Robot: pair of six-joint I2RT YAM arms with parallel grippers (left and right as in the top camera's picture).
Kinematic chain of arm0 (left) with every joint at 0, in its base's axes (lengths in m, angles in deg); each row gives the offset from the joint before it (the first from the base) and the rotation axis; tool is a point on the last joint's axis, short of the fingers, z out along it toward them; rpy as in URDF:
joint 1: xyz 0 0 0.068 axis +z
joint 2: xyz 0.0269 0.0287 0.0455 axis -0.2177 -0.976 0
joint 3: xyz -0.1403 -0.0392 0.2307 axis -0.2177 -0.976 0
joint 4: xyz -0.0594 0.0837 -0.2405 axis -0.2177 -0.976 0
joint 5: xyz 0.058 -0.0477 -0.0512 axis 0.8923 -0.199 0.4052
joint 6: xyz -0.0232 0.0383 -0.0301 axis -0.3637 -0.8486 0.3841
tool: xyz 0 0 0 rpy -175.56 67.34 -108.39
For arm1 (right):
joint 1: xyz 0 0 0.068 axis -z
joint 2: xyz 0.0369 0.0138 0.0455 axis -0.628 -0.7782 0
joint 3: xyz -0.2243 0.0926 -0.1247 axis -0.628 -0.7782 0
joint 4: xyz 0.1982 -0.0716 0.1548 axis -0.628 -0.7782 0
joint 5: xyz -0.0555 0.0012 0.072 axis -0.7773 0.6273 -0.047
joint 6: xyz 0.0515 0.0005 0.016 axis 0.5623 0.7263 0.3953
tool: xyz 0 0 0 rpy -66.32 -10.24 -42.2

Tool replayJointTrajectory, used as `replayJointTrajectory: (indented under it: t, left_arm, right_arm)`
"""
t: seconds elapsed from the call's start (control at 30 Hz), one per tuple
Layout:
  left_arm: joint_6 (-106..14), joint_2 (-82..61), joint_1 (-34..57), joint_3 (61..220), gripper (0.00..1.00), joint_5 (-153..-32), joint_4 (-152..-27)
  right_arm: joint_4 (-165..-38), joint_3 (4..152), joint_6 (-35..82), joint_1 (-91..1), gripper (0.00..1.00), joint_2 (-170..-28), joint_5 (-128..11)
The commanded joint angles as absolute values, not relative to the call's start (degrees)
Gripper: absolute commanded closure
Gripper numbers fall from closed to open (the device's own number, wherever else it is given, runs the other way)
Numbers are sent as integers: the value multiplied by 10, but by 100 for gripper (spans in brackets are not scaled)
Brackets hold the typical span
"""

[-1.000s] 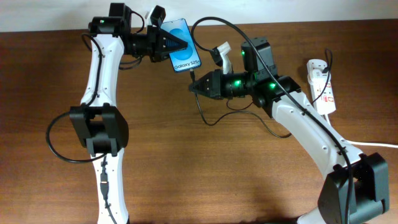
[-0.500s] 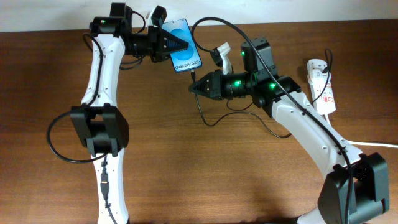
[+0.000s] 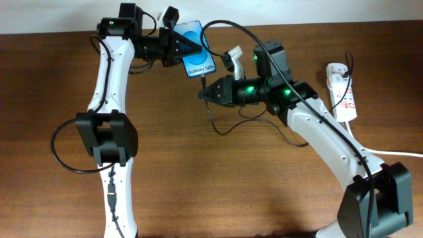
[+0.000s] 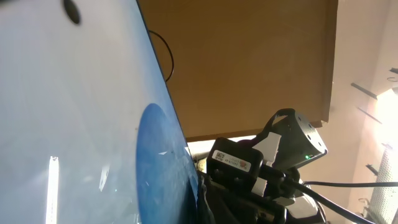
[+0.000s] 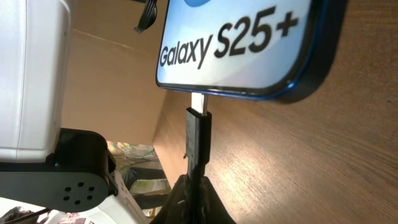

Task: Plug charger to phone and switch on socket
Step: 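Push the USB-C plug up into the phone's bottom port with the right gripper, then lower the plugged phone onto the table and release both grippers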

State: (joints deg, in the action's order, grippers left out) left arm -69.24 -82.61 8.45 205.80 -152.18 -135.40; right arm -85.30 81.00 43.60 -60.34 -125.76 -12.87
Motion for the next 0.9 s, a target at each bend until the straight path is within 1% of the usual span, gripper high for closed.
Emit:
replayJointTrajectory:
  t: [0.0, 0.2, 0.6, 0.8, 0.83, 0.87]
  left_arm:
    - [-693, -822, 81, 2067, 100, -1553, -1355]
    - [-704, -822, 81, 2067, 100, -1552, -1355]
    - [-719, -822, 49, 2067, 100, -1550, -1359]
    - [-719, -822, 48, 2067, 100, -1550, -1359]
    - [-719, -822, 48, 2067, 100, -1550, -1359]
    - [-719, -822, 48, 2067, 100, -1550, -1359]
  right_arm:
    - [-850, 808, 432, -607, 96, -1261, -140]
    - [-849, 809, 433, -579, 96, -1261, -137]
    - [-811, 809, 448, -580, 96, -1261, -136]
    - [-816, 809, 447, -567, 96, -1261, -137]
    - [-816, 809, 447, -561, 96, -1261, -131]
    - [-820, 809, 447, -561, 93, -1261, -131]
